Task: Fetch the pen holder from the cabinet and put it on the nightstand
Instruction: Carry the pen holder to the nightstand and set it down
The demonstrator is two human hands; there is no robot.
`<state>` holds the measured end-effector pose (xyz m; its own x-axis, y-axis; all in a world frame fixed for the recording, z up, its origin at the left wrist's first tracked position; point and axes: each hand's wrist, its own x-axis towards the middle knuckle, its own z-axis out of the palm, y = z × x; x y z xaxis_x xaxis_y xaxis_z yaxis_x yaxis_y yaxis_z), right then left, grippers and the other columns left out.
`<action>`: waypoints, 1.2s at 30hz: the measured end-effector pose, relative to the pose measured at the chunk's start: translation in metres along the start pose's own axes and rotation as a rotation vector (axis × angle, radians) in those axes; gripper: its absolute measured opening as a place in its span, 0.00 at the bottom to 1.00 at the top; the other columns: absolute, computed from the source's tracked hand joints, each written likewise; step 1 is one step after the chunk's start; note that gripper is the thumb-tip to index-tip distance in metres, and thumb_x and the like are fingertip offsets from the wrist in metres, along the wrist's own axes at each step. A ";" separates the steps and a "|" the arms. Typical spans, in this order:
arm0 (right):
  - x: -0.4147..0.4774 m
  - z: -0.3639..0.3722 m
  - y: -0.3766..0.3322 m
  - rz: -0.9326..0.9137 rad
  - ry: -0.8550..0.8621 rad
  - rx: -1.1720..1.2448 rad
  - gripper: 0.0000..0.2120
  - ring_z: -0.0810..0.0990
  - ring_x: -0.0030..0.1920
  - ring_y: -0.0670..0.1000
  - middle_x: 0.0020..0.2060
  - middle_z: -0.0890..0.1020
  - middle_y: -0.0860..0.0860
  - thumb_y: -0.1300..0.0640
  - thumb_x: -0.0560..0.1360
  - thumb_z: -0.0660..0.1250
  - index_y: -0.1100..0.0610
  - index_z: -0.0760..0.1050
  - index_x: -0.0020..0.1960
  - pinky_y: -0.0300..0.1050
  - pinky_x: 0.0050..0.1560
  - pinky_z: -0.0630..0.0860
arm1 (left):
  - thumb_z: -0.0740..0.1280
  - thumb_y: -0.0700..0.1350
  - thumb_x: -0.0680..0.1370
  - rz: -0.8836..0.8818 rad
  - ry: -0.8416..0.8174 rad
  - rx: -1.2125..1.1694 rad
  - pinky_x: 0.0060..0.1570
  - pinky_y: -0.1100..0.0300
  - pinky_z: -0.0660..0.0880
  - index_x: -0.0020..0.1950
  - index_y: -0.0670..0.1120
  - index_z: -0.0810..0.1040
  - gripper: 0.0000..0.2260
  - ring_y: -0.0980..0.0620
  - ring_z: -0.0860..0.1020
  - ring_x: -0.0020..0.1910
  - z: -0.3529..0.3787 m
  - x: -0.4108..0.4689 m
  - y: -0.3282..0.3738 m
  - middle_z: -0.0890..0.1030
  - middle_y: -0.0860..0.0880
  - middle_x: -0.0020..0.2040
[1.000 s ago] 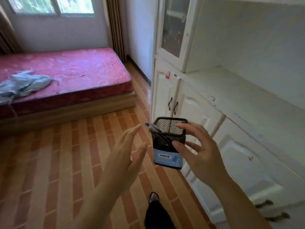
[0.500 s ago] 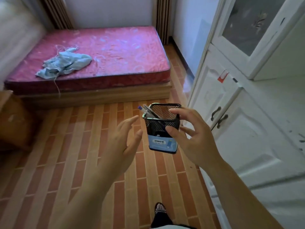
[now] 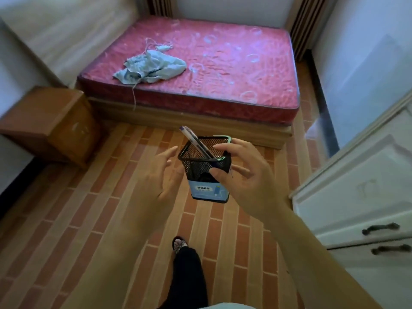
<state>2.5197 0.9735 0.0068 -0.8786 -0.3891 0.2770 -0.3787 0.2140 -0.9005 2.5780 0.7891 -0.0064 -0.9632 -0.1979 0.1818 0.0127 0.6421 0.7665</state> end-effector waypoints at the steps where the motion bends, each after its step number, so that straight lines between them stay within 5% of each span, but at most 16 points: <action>1: 0.021 0.007 0.005 -0.009 -0.001 -0.007 0.16 0.71 0.64 0.47 0.60 0.72 0.47 0.52 0.70 0.71 0.40 0.74 0.56 0.52 0.57 0.77 | 0.52 0.61 0.76 -0.001 0.020 -0.002 0.54 0.63 0.69 0.70 0.54 0.63 0.24 0.60 0.70 0.61 -0.004 0.018 -0.010 0.69 0.59 0.65; 4: 0.084 0.025 0.012 -0.008 -0.018 -0.034 0.16 0.71 0.64 0.47 0.61 0.72 0.48 0.51 0.71 0.71 0.42 0.74 0.57 0.50 0.57 0.77 | 0.52 0.60 0.77 -0.020 0.045 -0.022 0.55 0.63 0.68 0.69 0.54 0.64 0.22 0.61 0.69 0.61 -0.021 0.077 -0.033 0.69 0.59 0.64; 9: 0.178 0.044 0.015 -0.021 -0.017 -0.002 0.16 0.72 0.63 0.46 0.59 0.73 0.47 0.54 0.71 0.71 0.43 0.74 0.56 0.33 0.53 0.74 | 0.55 0.59 0.77 -0.009 0.049 -0.019 0.57 0.59 0.68 0.69 0.54 0.64 0.22 0.61 0.70 0.61 -0.052 0.169 -0.060 0.70 0.57 0.66; 17: 0.291 0.066 0.040 -0.004 -0.017 0.052 0.16 0.74 0.60 0.45 0.58 0.73 0.48 0.56 0.71 0.71 0.43 0.75 0.56 0.32 0.51 0.75 | 0.55 0.59 0.75 -0.054 0.077 -0.045 0.54 0.63 0.67 0.69 0.57 0.64 0.22 0.70 0.68 0.57 -0.071 0.271 -0.103 0.68 0.61 0.63; 24: 0.423 0.099 0.073 -0.033 -0.113 0.152 0.15 0.75 0.57 0.42 0.58 0.74 0.49 0.57 0.70 0.70 0.43 0.74 0.54 0.33 0.49 0.76 | 0.55 0.60 0.77 -0.117 0.155 0.018 0.49 0.71 0.65 0.69 0.57 0.64 0.21 0.64 0.68 0.61 -0.088 0.378 -0.141 0.70 0.59 0.66; 30: 0.545 0.111 0.095 -0.086 -0.180 0.170 0.15 0.74 0.57 0.37 0.58 0.73 0.47 0.53 0.69 0.70 0.42 0.74 0.54 0.31 0.50 0.74 | 0.54 0.61 0.75 -0.173 0.218 0.057 0.56 0.63 0.67 0.69 0.57 0.64 0.23 0.62 0.68 0.63 -0.106 0.476 -0.160 0.68 0.58 0.68; 36: 0.622 0.147 0.107 -0.109 -0.325 0.190 0.16 0.74 0.57 0.38 0.57 0.72 0.44 0.57 0.70 0.70 0.48 0.75 0.56 0.29 0.48 0.74 | 0.56 0.58 0.77 -0.281 0.301 0.028 0.52 0.72 0.63 0.70 0.56 0.64 0.21 0.62 0.67 0.63 -0.121 0.526 -0.186 0.69 0.58 0.68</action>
<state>1.9753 0.6223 0.0333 -0.6866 -0.6706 0.2807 -0.3770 -0.0016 -0.9262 2.1017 0.4761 0.0211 -0.8063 -0.5739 0.1432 -0.2511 0.5513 0.7956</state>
